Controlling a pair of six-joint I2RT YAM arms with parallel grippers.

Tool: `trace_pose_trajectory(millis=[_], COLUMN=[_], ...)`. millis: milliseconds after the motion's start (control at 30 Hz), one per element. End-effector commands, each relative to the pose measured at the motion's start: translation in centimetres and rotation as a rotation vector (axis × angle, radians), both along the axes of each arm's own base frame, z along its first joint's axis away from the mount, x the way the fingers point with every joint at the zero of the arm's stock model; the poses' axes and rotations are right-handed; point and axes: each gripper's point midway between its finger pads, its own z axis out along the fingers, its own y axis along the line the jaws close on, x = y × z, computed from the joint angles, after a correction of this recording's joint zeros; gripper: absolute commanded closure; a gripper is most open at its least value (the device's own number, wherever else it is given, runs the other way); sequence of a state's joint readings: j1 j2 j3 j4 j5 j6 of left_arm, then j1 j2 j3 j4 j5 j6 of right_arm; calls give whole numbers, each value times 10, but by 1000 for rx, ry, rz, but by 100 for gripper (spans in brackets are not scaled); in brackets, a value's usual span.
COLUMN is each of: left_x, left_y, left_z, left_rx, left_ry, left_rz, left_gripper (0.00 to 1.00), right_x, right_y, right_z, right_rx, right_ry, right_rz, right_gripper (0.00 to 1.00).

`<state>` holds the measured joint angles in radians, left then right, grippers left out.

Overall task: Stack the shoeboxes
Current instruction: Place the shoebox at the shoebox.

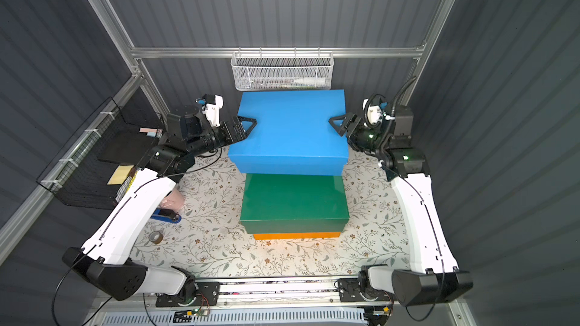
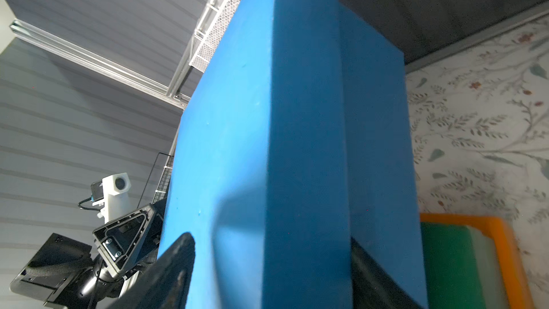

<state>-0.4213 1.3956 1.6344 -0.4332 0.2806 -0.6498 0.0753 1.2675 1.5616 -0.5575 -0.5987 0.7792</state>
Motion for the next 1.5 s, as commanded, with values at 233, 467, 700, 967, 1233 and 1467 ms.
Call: trace_pose_trajectory(millis=[233,467,700,967,1233,1467], left_x=[-112,-125,-125,-109,-110,-102], left_y=[-46,-35,-21,-7,7,8], left_z=[33,2,-36,-48,-28,-21], left_rx=[-204,-211,-114,19,95,159], left_ry=[31,111,176,149,91,43], left_rz=[-288,-249,-174,-78,-44,-40], left_gripper=[0,0,0,1,1,0], right_x=[-87,-94,-93,-82,-76,-69], right_y=[34,26,19,9,-2,-11], right_z=[-13,-28,-39,-44,-47,-48], right_rx=[90,34,-36,-118,-186,-227], right_ry=[50,71,70,44,25,21], right_rz=[182,148,121,84,67,60], right_gripper=[23,17,10,1,1,1])
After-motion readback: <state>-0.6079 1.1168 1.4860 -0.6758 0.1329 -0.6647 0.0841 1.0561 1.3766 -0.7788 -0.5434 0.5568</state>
